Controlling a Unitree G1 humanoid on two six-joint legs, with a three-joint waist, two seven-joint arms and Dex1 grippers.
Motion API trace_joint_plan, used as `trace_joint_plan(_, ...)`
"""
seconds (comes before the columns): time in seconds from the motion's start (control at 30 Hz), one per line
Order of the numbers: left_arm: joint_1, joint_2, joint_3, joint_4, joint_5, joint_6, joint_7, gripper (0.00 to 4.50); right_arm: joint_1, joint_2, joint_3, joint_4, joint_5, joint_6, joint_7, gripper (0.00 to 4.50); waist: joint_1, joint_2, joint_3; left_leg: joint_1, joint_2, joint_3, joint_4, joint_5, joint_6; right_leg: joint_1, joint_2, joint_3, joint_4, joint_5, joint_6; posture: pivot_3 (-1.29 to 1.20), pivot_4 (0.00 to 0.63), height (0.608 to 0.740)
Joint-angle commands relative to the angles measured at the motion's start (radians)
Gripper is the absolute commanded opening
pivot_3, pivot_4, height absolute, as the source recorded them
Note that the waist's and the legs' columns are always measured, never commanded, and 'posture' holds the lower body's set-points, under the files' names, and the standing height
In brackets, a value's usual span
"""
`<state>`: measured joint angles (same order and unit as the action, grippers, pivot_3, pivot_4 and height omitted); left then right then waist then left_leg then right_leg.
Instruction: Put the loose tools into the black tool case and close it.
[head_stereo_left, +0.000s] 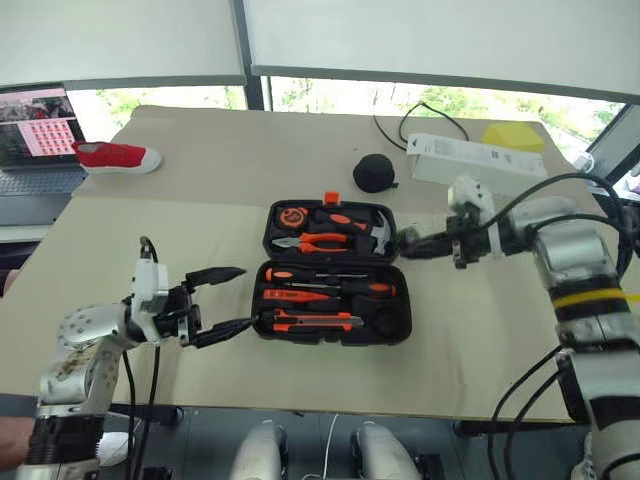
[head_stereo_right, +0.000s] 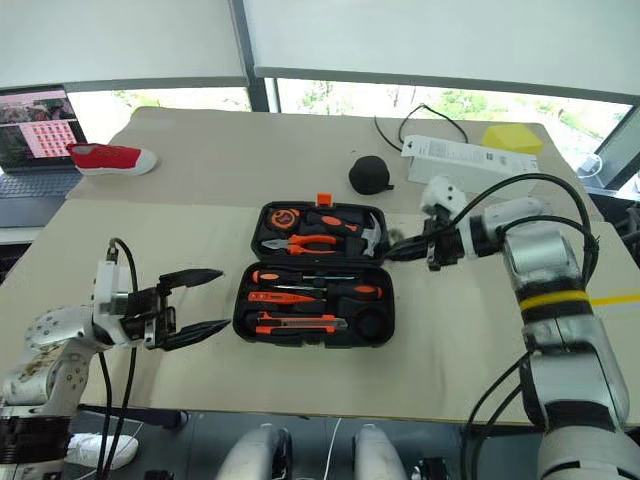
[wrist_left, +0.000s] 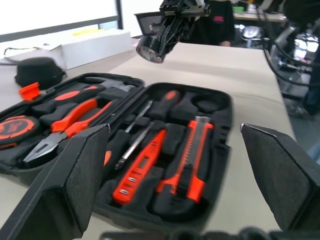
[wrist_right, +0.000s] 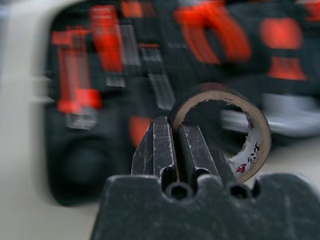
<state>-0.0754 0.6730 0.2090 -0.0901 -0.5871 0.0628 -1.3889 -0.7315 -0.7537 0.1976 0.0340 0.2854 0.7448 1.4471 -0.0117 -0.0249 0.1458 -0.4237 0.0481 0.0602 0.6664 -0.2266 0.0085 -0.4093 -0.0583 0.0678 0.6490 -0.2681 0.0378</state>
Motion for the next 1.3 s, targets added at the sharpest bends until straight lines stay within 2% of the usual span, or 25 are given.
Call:
trace_joint_plan(0.03, 0.012, 0.018, -0.008, -0.016, 0.002, -0.035, -0.036, 4.5, 0.075, -0.011, 0.027, -0.282, 0.069, 0.229, -0.106, 0.01, 0.003, 0.0, 0.0, 0.001, 0.0, 0.0, 0.001, 0.0, 0.0, 0.001, 0.0, 0.0, 0.0, 0.0, 0.0, 0.0, 0.15, 0.74)
trace_joint_plan(0.17, 0.019, 0.009, -0.025, -0.021, 0.01, -0.04, -0.034, 4.5, 0.119, -0.048, 0.06, -0.324, 0.043, 0.271, -0.186, 0.01, 0.005, 0.0, 0.0, 0.001, -0.001, 0.0, 0.005, 0.0, 0.0, 0.003, 0.0, -0.001, 0.0, 0.0, 0.0, 0.0, 0.15, 0.74)
trace_joint_plan(0.5, 0.011, 0.009, -0.047, -0.021, 0.011, -0.04, -0.033, 4.5, 0.11, -0.145, 0.178, -0.33, 0.046, 0.332, -0.213, 0.01, -0.003, 0.0, 0.0, 0.001, -0.001, 0.001, 0.006, 0.0, 0.0, 0.003, 0.002, -0.001, 0.0, 0.001, 0.0, 0.0, 0.15, 0.74)
trace_joint_plan(0.7, 0.014, 0.017, -0.04, -0.025, 0.0, -0.019, -0.023, 4.5, 0.102, -0.12, 0.228, -0.298, 0.031, 0.334, -0.26, 0.01, 0.005, -0.001, 0.0, 0.0, -0.001, 0.001, 0.008, 0.0, 0.0, 0.003, 0.002, -0.001, 0.0, 0.001, 0.001, 0.0, 0.15, 0.74)
trace_joint_plan(0.77, 0.018, 0.019, -0.031, -0.029, -0.007, -0.003, -0.008, 4.5, 0.091, -0.116, 0.237, -0.293, 0.031, 0.321, -0.261, 0.77, 0.004, -0.001, 0.0, 0.0, -0.001, 0.001, 0.008, 0.0, 0.001, 0.004, 0.002, -0.001, 0.0, 0.001, 0.001, 0.0, 0.15, 0.74)
trace_joint_plan(0.8, 0.021, 0.021, -0.027, -0.031, -0.009, 0.004, -0.001, 4.5, 0.087, -0.114, 0.236, -0.293, 0.035, 0.321, -0.263, 0.93, 0.003, -0.001, 0.0, 0.0, -0.001, 0.0, 0.008, 0.0, 0.001, 0.004, 0.002, -0.001, 0.0, 0.001, 0.001, 0.0, 0.15, 0.74)
trace_joint_plan(0.9, 0.031, 0.033, -0.018, -0.035, 0.008, 0.023, 0.036, 4.5, 0.079, -0.134, 0.229, -0.314, 0.07, 0.314, -0.217, 2.03, 0.0, -0.001, 0.0, 0.0, -0.001, 0.0, 0.008, 0.0, 0.001, 0.004, 0.002, -0.001, 0.0, 0.001, 0.001, 0.0, 0.15, 0.74)
trace_joint_plan(1.03, 0.046, 0.062, -0.012, -0.034, 0.061, 0.041, 0.107, 4.5, 0.084, -0.167, 0.135, -0.32, 0.161, 0.253, -0.115, 3.28, -0.001, -0.001, 0.0, 0.0, -0.001, -0.001, 0.008, -0.001, 0.001, 0.003, 0.002, -0.001, 0.0, 0.001, 0.001, 0.0, 0.15, 0.74)
trace_joint_plan(1.13, 0.029, 0.069, 0.017, -0.015, 0.027, 0.12, 0.166, 4.5, 0.099, -0.198, 0.026, -0.242, 0.199, 0.163, -0.068, 3.28, 0.002, -0.002, 0.0, 0.0, -0.001, -0.001, 0.008, -0.001, 0.001, 0.003, 0.002, -0.001, 0.0, 0.001, 0.001, 0.0, 0.15, 0.74)
trace_joint_plan(1.2, -0.011, 0.056, 0.03, 0.027, 0.049, 0.153, 0.254, 3.98, 0.119, -0.186, -0.034, -0.136, 0.165, 0.036, -0.098, 3.33, 0.004, -0.002, 0.001, 0.0, 0.0, -0.001, 0.009, -0.001, 0.001, 0.004, 0.002, -0.001, 0.0, 0.001, 0.001, 0.0, 0.15, 0.74)
trace_joint_plan(1.23, -0.035, 0.047, 0.03, 0.05, 0.067, 0.165, 0.298, 3.83, 0.132, -0.163, -0.07, -0.075, 0.143, -0.05, -0.129, 3.04, 0.006, -0.004, 0.001, 0.0, 0.0, -0.001, 0.009, -0.001, 0.001, 0.005, 0.002, -0.002, 0.0, 0.001, 0.001, 0.0, 0.15, 0.74)
trace_joint_plan(1.3, -0.085, 0.027, 0.018, 0.09, 0.097, 0.184, 0.37, 3.09, 0.158, -0.124, -0.118, 0.029, 0.097, -0.217, -0.178, 2.66, 0.006, -0.006, 0.0, 0.001, -0.001, -0.001, 0.01, -0.001, 0.001, 0.005, 0.002, -0.002, 0.0, 0.001, 0.001, 0.0, 0.15, 0.74)
